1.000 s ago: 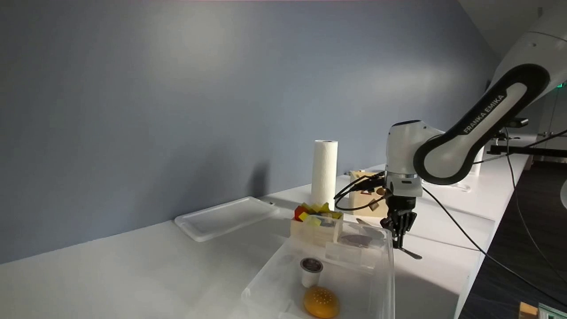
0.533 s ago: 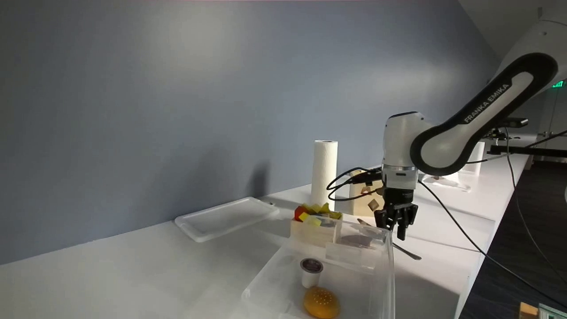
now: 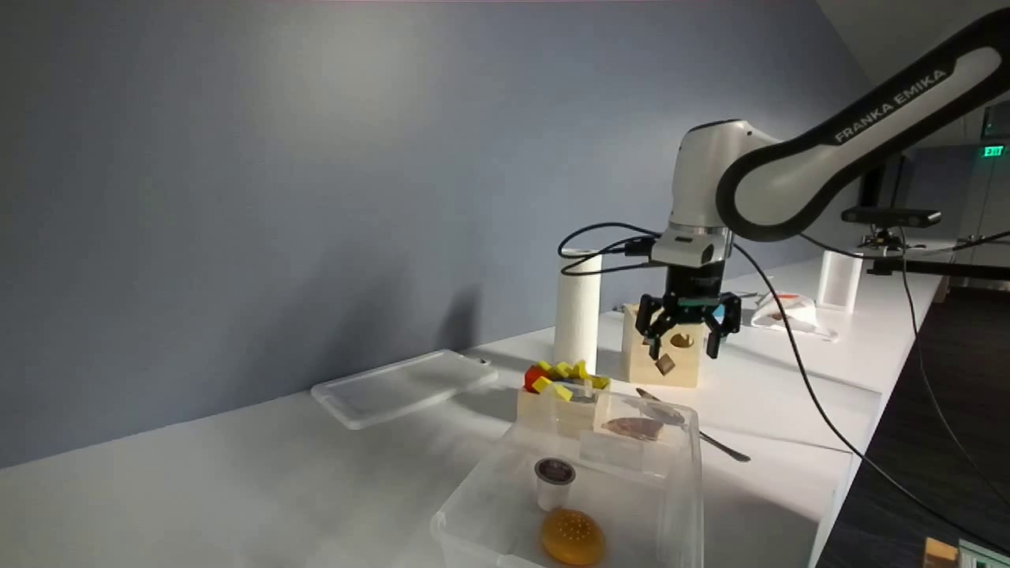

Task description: Turn the kitchen utensil in the other direction

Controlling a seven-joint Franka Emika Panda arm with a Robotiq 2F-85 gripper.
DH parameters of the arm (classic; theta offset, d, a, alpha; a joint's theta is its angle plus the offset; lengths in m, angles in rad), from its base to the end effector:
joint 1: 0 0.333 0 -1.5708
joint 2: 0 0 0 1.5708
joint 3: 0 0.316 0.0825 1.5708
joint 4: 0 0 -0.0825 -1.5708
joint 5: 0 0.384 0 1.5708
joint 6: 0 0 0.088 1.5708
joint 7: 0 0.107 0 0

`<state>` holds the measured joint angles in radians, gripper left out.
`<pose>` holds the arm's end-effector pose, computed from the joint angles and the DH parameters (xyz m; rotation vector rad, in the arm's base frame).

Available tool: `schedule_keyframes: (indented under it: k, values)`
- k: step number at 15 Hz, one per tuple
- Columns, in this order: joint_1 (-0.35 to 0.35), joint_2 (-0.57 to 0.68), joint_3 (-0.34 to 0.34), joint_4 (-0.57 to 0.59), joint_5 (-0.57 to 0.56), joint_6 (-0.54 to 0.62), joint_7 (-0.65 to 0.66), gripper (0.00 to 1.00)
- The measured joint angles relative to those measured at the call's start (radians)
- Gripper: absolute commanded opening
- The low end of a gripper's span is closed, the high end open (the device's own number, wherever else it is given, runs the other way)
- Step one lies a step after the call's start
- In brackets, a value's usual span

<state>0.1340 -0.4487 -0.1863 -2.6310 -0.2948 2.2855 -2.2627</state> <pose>0.3980 -0.0258 0.4006 1.0709 2.7836 -0.1436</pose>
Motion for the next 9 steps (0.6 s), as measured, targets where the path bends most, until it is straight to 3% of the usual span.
schedule_keyframes:
  k: [4,9]
  values:
    - [-0.086,-0.043,0.060,0.081,0.000,-0.097,0.163,1.00]
    - [-0.151,-0.061,0.079,0.155,-0.001,-0.228,0.372,1.00]
